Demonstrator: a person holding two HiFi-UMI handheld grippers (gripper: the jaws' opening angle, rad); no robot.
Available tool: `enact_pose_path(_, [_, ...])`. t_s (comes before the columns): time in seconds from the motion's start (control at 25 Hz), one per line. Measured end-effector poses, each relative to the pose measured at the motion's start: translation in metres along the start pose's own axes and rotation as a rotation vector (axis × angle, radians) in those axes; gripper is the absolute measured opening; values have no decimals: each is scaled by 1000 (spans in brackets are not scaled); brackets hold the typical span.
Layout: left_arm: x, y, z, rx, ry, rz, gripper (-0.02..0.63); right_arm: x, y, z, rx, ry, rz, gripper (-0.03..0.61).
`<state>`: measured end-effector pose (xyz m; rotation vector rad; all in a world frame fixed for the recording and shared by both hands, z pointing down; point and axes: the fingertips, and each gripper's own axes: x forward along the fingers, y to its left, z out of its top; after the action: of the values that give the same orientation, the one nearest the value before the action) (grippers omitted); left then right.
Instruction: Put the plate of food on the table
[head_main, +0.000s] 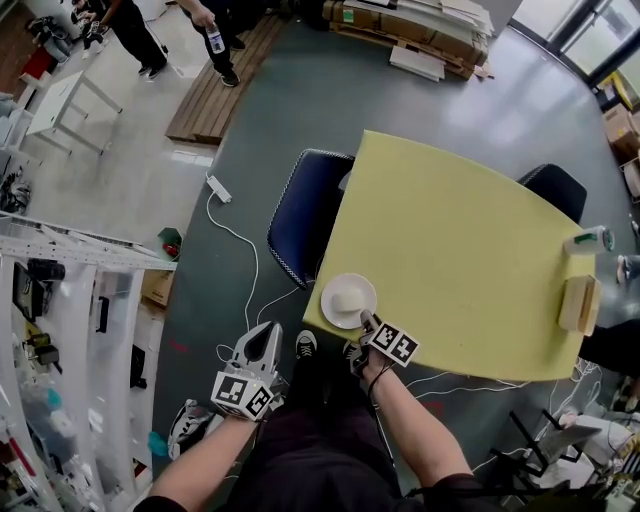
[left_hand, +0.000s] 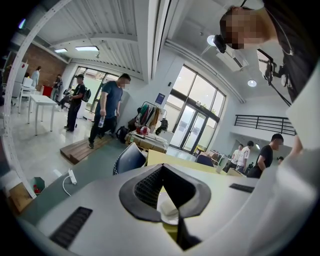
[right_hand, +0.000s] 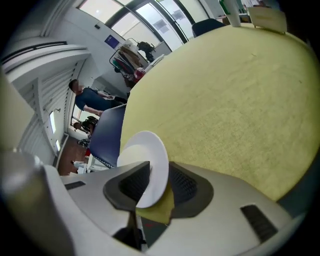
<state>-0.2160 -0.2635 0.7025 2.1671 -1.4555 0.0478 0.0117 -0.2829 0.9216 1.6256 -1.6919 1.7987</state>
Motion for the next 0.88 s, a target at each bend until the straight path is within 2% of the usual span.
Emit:
enact_pose_path(0.2, [1, 0, -3, -2, 4, -3, 8, -6, -1, 6, -81, -32, -66, 109])
enact_pose_path(0.36, [4, -4, 2, 10, 7, -11, 8, -18, 6, 17, -147, -59, -68, 109])
enact_pose_path(0.6, [13, -18, 12, 14, -7, -36, 8, -54, 41, 41, -311, -135, 5, 30])
enact_pose_path(0.88, [18, -42, 24, 15, -19, -82, 8, -104, 88, 56, -474, -222, 99, 12])
